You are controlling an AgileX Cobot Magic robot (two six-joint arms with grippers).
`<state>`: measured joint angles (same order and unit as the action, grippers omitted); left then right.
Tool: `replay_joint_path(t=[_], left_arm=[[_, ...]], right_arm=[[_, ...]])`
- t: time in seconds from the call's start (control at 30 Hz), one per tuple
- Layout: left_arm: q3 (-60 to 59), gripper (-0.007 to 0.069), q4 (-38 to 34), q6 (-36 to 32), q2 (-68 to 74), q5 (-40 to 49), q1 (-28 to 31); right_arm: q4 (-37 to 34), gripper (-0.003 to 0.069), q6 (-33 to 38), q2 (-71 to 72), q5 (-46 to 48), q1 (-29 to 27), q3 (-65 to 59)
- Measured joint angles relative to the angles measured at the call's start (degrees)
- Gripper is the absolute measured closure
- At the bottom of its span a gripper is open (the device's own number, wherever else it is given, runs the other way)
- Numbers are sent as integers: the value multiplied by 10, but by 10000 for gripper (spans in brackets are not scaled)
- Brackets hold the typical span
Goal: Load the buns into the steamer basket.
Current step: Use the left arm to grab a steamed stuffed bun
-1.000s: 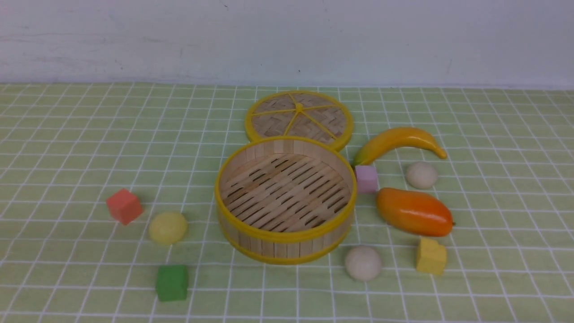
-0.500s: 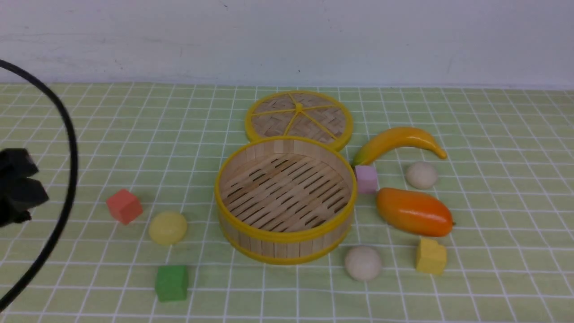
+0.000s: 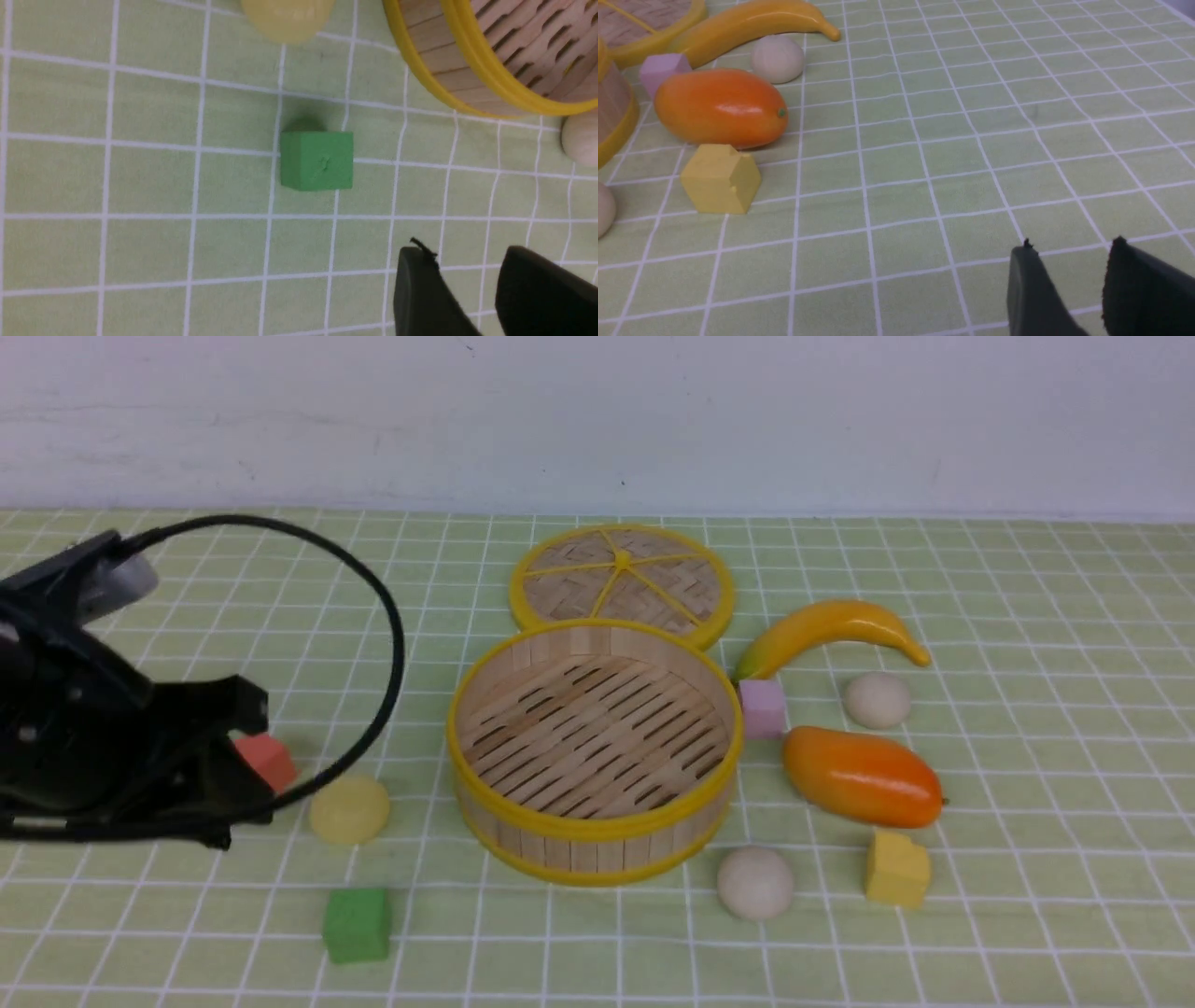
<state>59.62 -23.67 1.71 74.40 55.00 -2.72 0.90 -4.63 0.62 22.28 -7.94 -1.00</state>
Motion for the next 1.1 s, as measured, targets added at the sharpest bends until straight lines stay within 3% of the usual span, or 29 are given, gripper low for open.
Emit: replay_joint_path(t=[0.27, 0.4, 0.53, 0.73, 1.1], left_arm=[[79, 386, 22, 0, 94, 12, -3], [106, 386, 56, 1, 137, 17, -40], [142, 386, 140, 62, 181, 18, -92], [174, 386, 264, 179, 245, -5, -118], [175, 386, 280, 205, 316, -85, -119]], right_arm=[[0, 420, 0, 0, 0, 0, 0], [0, 420, 0, 0, 0, 0, 0], [0, 420, 0, 0, 0, 0, 0], [1, 420, 0, 0, 0, 0, 0], [0, 420, 0, 0, 0, 0, 0]])
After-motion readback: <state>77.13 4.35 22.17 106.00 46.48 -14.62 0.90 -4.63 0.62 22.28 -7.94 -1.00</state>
